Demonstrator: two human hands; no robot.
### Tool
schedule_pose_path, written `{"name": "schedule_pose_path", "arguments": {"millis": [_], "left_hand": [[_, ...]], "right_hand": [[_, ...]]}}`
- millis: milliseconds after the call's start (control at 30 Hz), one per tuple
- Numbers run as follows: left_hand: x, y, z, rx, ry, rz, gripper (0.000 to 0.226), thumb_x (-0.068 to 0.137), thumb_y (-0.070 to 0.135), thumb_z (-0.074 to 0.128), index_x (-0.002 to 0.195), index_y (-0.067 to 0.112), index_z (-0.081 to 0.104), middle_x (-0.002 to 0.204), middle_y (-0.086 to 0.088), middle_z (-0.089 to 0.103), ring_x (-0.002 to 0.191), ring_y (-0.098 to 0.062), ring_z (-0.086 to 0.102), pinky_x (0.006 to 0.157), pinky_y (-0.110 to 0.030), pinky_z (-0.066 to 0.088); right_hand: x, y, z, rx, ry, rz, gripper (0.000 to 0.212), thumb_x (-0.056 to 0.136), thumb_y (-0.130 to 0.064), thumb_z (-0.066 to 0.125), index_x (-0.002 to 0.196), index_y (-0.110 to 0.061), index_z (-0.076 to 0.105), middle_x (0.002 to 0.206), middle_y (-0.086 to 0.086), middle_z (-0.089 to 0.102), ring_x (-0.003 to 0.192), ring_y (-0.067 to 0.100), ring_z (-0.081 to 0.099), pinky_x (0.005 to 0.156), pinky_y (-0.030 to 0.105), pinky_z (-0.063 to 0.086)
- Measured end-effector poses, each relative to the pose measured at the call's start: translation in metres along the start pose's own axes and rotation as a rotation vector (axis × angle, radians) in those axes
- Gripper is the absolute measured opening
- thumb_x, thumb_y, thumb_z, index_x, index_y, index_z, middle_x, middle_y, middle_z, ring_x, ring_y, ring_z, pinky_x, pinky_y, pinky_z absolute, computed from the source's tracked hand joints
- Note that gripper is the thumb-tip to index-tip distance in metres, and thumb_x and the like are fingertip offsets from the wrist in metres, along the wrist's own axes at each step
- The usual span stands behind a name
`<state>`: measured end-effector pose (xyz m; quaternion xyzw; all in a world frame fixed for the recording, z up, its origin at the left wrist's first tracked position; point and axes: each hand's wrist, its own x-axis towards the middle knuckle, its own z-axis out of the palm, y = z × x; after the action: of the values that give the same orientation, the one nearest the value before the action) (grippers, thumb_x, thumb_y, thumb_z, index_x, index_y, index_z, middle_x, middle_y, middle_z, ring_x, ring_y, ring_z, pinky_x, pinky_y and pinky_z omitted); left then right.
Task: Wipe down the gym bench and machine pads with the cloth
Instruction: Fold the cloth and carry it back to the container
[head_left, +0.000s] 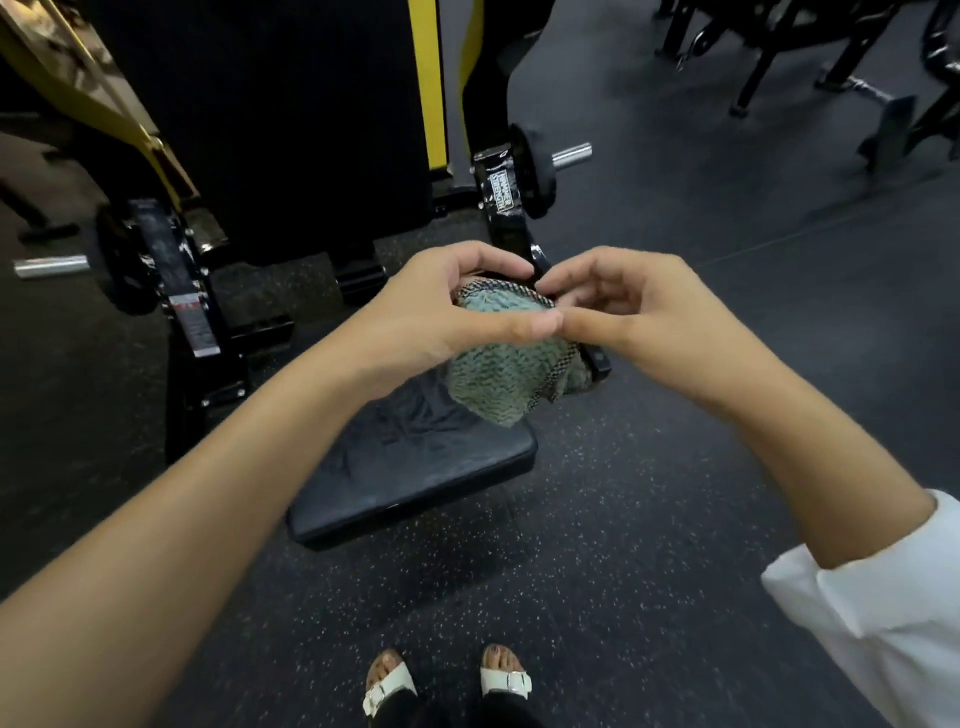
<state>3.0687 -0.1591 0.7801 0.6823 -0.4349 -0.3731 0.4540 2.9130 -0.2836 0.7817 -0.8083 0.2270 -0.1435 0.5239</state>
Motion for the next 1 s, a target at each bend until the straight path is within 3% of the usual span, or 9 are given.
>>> {"name": "schedule_pose_path", "arguments": {"millis": [133, 267, 333, 433, 567, 733, 833, 900, 1000], "left_hand": [[0.0, 0.027, -0.004, 0.041, -0.117, -0.011, 0.072, 0.057, 0.024, 0.093, 0.122, 0.024, 0.061, 0.114, -0.002, 0.07, 0.103, -0.009, 0.068, 0.088, -0.022, 0.053], [-0.001, 0.057, -0.005, 0.075, -0.129, 0.046, 0.06, 0.067, 0.022, 0.09, 0.12, 0.026, 0.062, 0.124, 0.007, 0.065, 0.115, 0.001, 0.06, 0.097, -0.017, 0.046], [-0.001, 0.071, -0.005, 0.103, -0.127, 0.07, 0.057, 0.065, 0.029, 0.086, 0.118, 0.03, 0.064, 0.126, 0.011, 0.064, 0.123, -0.002, 0.055, 0.11, -0.032, 0.042], [-0.003, 0.096, -0.005, 0.143, -0.141, 0.1, 0.053, 0.067, 0.031, 0.083, 0.117, 0.029, 0.066, 0.122, 0.009, 0.067, 0.124, -0.01, 0.057, 0.112, -0.044, 0.041], [-0.005, 0.122, -0.008, 0.177, -0.185, 0.164, 0.042, 0.081, 0.012, 0.081, 0.119, 0.02, 0.065, 0.116, 0.004, 0.071, 0.107, -0.006, 0.066, 0.107, -0.041, 0.046], [-0.009, 0.145, -0.019, 0.219, -0.209, 0.232, 0.038, 0.083, 0.012, 0.079, 0.117, 0.023, 0.067, 0.12, 0.009, 0.068, 0.116, -0.003, 0.06, 0.112, -0.042, 0.041], [-0.014, 0.156, -0.029, 0.227, -0.237, 0.284, 0.038, 0.084, 0.009, 0.077, 0.118, 0.021, 0.067, 0.117, 0.012, 0.069, 0.114, -0.001, 0.06, 0.106, -0.033, 0.043], [-0.018, 0.163, -0.035, 0.24, -0.257, 0.311, 0.037, 0.084, 0.006, 0.076, 0.118, 0.018, 0.066, 0.117, 0.01, 0.069, 0.113, -0.001, 0.061, 0.102, -0.027, 0.045], [-0.023, 0.172, -0.047, 0.247, -0.28, 0.355, 0.036, 0.084, 0.009, 0.077, 0.117, 0.018, 0.066, 0.12, 0.008, 0.068, 0.116, -0.003, 0.06, 0.103, -0.028, 0.045]], "right_hand": [[-0.01, -0.013, -0.024, -0.076, -0.005, -0.03, 0.013, 0.088, -0.011, 0.072, 0.091, -0.023, 0.07, 0.089, 0.008, 0.073, 0.079, 0.01, 0.065, 0.085, 0.036, 0.053], [-0.02, -0.03, -0.046, -0.118, 0.045, -0.065, 0.019, 0.089, -0.009, 0.071, 0.086, -0.028, 0.068, 0.091, 0.009, 0.072, 0.082, 0.015, 0.065, 0.09, 0.043, 0.053], [-0.024, -0.039, -0.056, -0.135, 0.069, -0.083, 0.021, 0.09, -0.009, 0.07, 0.087, -0.029, 0.068, 0.091, 0.009, 0.072, 0.083, 0.019, 0.066, 0.091, 0.046, 0.053], [-0.03, -0.054, -0.069, -0.168, 0.1, -0.108, 0.018, 0.09, -0.01, 0.07, 0.091, -0.028, 0.069, 0.092, 0.008, 0.072, 0.09, 0.028, 0.067, 0.092, 0.048, 0.052], [-0.039, -0.077, -0.082, -0.211, 0.12, -0.133, 0.009, 0.092, -0.011, 0.068, 0.094, -0.019, 0.07, 0.09, 0.004, 0.071, 0.089, 0.024, 0.067, 0.091, 0.043, 0.052], [-0.045, -0.102, -0.086, -0.22, 0.141, -0.154, 0.016, 0.091, -0.011, 0.068, 0.088, -0.027, 0.069, 0.082, -0.005, 0.067, 0.078, 0.012, 0.062, 0.083, 0.035, 0.052], [-0.047, -0.117, -0.083, -0.224, 0.141, -0.159, 0.02, 0.092, -0.009, 0.068, 0.085, -0.028, 0.067, 0.079, -0.01, 0.065, 0.075, 0.005, 0.06, 0.079, 0.027, 0.049], [-0.049, -0.126, -0.079, -0.241, 0.161, -0.17, 0.02, 0.092, -0.01, 0.067, 0.085, -0.028, 0.066, 0.084, -0.012, 0.065, 0.081, 0.002, 0.061, 0.083, 0.026, 0.048], [-0.05, -0.138, -0.071, -0.238, 0.216, -0.182, 0.019, 0.092, -0.011, 0.065, 0.087, -0.029, 0.064, 0.111, -0.011, 0.062, 0.109, 0.002, 0.058, 0.094, 0.027, 0.046]]}}
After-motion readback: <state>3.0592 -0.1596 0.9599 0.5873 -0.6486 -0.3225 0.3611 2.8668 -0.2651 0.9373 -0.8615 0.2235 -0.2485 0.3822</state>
